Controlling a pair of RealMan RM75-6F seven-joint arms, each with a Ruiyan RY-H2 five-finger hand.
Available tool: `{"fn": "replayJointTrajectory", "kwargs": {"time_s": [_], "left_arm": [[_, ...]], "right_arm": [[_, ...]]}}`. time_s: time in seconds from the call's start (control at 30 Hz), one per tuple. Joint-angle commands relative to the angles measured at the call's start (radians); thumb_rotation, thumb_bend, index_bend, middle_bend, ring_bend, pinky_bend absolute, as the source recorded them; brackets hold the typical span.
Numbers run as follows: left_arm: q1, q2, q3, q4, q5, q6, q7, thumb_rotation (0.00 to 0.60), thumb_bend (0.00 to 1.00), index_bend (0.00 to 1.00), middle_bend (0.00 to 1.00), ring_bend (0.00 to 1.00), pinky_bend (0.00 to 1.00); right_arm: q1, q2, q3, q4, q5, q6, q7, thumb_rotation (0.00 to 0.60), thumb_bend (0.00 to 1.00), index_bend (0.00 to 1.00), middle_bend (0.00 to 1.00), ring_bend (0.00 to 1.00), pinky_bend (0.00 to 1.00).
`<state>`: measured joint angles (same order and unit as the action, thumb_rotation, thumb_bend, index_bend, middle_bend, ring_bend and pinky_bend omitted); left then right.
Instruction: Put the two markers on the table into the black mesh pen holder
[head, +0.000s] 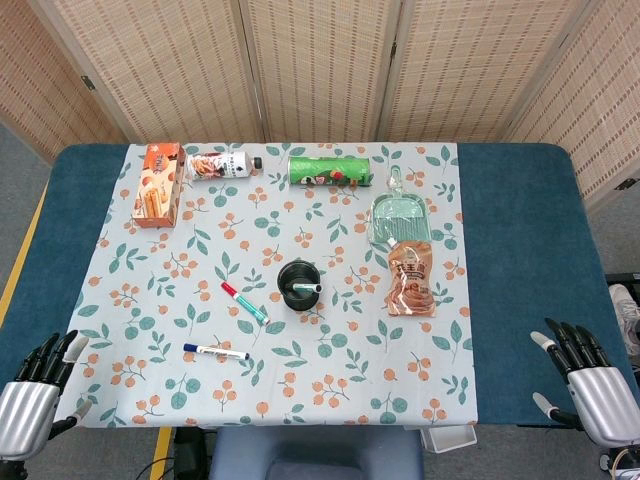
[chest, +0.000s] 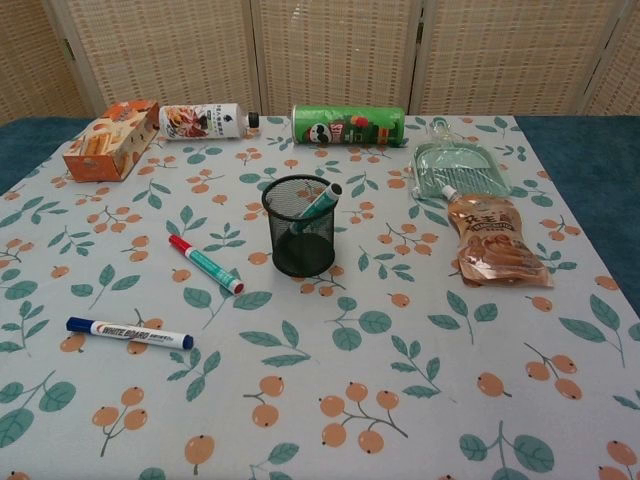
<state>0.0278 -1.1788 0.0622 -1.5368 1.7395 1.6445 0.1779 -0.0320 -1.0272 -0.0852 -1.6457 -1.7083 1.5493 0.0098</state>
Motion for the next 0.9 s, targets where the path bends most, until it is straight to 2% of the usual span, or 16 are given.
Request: {"fn": "replayJointTrajectory", "kwargs": {"time_s": [0.03, 0.3, 0.33, 0.4, 0.53, 0.6, 0.67, 0.73, 0.8, 0.9], "left_arm": [[-0.001, 0.001, 0.001, -0.001, 0.002, 0.0, 0.001, 0.6, 0.2, 0.0, 0.08, 0.0, 0.2], [-0.018, 0.008, 0.017, -0.019, 0.041, -0.014, -0.023, 0.6, 0.2, 0.0, 0.08, 0.0, 0.2], [-0.022, 0.012, 0.018, -0.027, 0.042, -0.021, -0.023, 0.6, 0.2, 0.0, 0.11, 0.01, 0.2], [-0.035, 0.025, 0.019, -0.056, 0.046, -0.045, -0.001, 0.6, 0.2, 0.04, 0.23, 0.07, 0.2], [-0.077, 0.053, 0.024, -0.13, 0.068, -0.111, 0.028, 0.6, 0.2, 0.22, 0.5, 0.29, 0.23], [-0.107, 0.067, 0.017, -0.168, 0.076, -0.15, 0.048, 0.6, 0.2, 0.27, 0.62, 0.43, 0.34], [-0.132, 0.07, 0.001, -0.191, 0.074, -0.177, 0.067, 0.6, 0.2, 0.31, 0.71, 0.56, 0.5], [-0.158, 0.061, -0.02, -0.21, 0.064, -0.202, 0.08, 0.6, 0.2, 0.36, 0.82, 0.72, 0.71], [-0.184, 0.045, -0.037, -0.223, 0.051, -0.229, 0.068, 0.6, 0.2, 0.39, 0.9, 0.83, 0.84], [-0.223, 0.02, -0.056, -0.234, 0.016, -0.288, 0.058, 0.6, 0.2, 0.45, 0.98, 0.94, 0.96]], "right_arm": [[-0.002, -0.002, 0.0, 0.001, 0.0, 0.001, -0.005, 0.6, 0.21, 0.12, 0.0, 0.0, 0.0], [0.001, -0.005, 0.001, -0.005, 0.016, -0.017, -0.018, 0.6, 0.21, 0.12, 0.0, 0.0, 0.0], [0.002, -0.006, 0.001, -0.006, 0.018, -0.02, -0.021, 0.6, 0.21, 0.12, 0.0, 0.0, 0.0], [0.008, -0.008, 0.003, -0.009, 0.021, -0.031, -0.027, 0.6, 0.21, 0.12, 0.0, 0.0, 0.0], [0.027, -0.014, 0.009, -0.014, 0.026, -0.061, -0.036, 0.6, 0.21, 0.12, 0.0, 0.0, 0.0], [0.037, -0.016, 0.011, -0.015, 0.027, -0.076, -0.039, 0.6, 0.21, 0.12, 0.0, 0.0, 0.0], [0.045, -0.018, 0.011, -0.014, 0.03, -0.09, -0.039, 0.6, 0.21, 0.12, 0.0, 0.0, 0.0], [0.052, -0.017, 0.01, -0.013, 0.033, -0.106, -0.037, 0.6, 0.21, 0.12, 0.0, 0.0, 0.0], [0.057, -0.015, 0.011, -0.012, 0.037, -0.113, -0.032, 0.6, 0.21, 0.12, 0.0, 0.0, 0.0], [0.059, -0.012, 0.011, -0.009, 0.042, -0.116, -0.023, 0.6, 0.21, 0.12, 0.0, 0.0, 0.0]]}}
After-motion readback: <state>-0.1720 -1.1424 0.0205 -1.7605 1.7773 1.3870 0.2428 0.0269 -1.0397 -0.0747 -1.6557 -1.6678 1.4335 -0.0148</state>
